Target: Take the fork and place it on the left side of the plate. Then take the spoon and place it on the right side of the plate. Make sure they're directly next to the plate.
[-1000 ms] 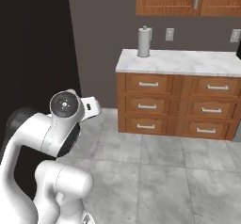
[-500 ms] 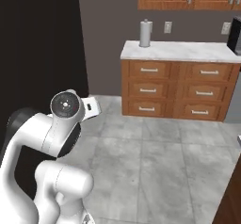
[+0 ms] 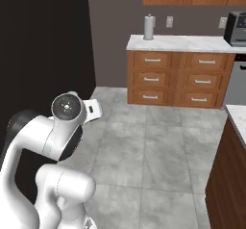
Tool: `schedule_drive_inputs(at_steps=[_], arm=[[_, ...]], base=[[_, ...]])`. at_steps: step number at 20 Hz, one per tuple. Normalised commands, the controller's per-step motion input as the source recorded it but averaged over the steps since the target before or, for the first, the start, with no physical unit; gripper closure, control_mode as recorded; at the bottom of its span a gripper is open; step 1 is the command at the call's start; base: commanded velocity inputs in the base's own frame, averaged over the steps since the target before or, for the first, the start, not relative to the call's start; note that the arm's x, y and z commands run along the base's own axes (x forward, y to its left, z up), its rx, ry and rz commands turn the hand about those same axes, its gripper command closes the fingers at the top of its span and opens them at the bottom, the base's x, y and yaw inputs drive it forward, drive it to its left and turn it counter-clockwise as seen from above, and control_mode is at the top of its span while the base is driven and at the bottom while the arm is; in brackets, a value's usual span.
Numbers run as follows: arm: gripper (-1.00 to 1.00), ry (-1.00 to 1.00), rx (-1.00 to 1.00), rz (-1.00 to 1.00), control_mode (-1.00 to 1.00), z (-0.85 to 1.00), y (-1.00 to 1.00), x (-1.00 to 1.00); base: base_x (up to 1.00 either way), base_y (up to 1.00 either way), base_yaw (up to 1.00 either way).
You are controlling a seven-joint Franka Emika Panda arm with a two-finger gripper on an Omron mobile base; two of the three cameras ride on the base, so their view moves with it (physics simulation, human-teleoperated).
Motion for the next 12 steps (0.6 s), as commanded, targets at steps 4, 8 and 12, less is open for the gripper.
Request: schedule_drive_inputs(at_steps=[4,8,12], arm=[[1.0,0.0,0.0,0.0,1.0,0.0,0.0,0.0],[1.0,0.0,0.0,0.0,1.0,0.0,0.0,0.0],[1.0,0.0,0.0,0.0,1.0,0.0,0.0,0.0]], base=[[-1.0,-0.38,0.0],[-1.0,-0.42,0.0],[-1.0,-0.63,0.0]])
